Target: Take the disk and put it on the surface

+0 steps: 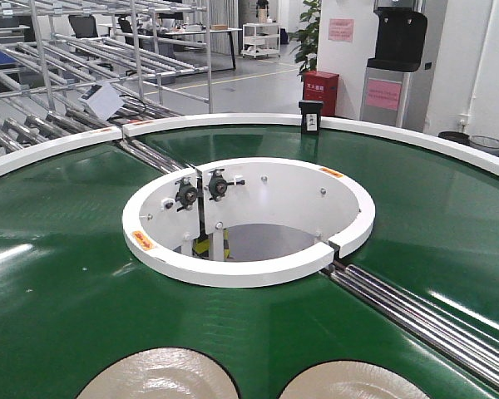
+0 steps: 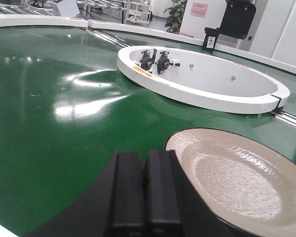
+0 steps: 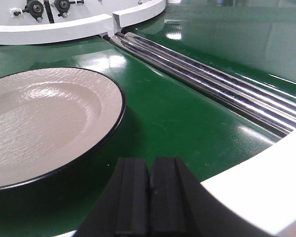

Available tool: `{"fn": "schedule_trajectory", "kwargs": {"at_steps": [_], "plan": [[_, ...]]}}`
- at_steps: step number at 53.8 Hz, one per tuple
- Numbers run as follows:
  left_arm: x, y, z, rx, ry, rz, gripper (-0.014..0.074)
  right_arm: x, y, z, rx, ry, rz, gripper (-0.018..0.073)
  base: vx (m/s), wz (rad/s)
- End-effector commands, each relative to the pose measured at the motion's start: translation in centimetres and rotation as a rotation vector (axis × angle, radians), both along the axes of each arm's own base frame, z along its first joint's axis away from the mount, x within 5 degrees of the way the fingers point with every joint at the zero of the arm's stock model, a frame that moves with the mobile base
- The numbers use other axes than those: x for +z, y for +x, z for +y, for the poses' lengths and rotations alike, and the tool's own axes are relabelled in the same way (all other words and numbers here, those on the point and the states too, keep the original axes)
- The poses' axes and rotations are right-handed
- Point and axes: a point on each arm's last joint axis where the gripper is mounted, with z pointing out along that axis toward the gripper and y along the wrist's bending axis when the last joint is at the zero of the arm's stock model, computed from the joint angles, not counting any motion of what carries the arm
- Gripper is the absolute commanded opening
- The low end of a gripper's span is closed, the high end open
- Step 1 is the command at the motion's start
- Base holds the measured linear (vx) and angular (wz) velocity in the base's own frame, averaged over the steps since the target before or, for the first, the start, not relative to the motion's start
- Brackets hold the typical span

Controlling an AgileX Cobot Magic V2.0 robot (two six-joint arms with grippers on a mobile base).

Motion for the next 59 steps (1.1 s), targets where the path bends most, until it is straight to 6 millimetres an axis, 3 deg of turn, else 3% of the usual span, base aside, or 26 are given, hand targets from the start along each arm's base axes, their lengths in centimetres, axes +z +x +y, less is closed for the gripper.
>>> {"fn": "schedule_trajectory", "kwargs": {"at_steps": [1,41,47,59], "plan": [[1.4,0.0,0.1,0.006,-0.009,-0.097,-0.0007,0.5,0.1,0.0,0.004,0.000,-0.085,-0.0008,0.00,0.00],[1.4,0.0,0.1,0.006,-0.009,-0.098,-0.0007,0.6,0.1,0.0,0.008,-0.025,-0.087,-0.0008,0.00,0.00],[1.7,0.0,0.1,0.008,-0.010,-0.130,-0.0007,1.0,0.2,-0.2,0.027,-0.209,-0.140,-0.0008,0.00,0.00],[2.3,0.0,0.1,0.013,-0.013,-0.200,-0.0007,3.1,0.3,0.2,0.026,-0.066,-0.367,-0.0008,0.00,0.00]]}}
